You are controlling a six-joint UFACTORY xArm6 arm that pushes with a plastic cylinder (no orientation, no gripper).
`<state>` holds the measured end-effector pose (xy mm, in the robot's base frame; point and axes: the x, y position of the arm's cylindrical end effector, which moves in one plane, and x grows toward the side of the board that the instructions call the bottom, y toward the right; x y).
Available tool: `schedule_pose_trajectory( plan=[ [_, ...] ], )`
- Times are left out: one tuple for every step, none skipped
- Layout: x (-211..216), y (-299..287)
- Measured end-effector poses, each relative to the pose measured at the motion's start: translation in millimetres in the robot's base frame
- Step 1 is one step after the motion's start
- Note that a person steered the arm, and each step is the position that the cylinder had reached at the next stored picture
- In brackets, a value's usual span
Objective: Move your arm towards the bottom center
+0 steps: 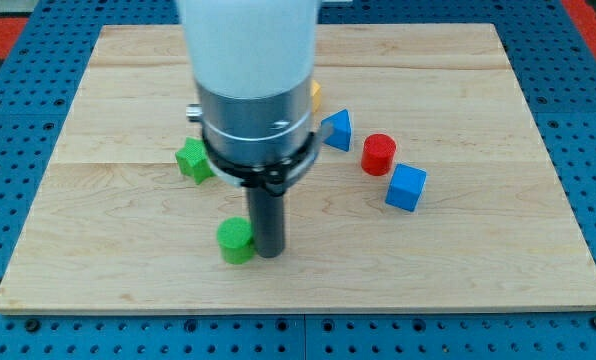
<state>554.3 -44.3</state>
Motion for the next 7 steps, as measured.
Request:
schedule_pose_trajectory(
  plan=[
    [0, -23],
    [-1, -29],
    [-1, -22],
    [0, -22],
    [0, -22],
    [-1, 4],
    [-1, 58]
  ],
)
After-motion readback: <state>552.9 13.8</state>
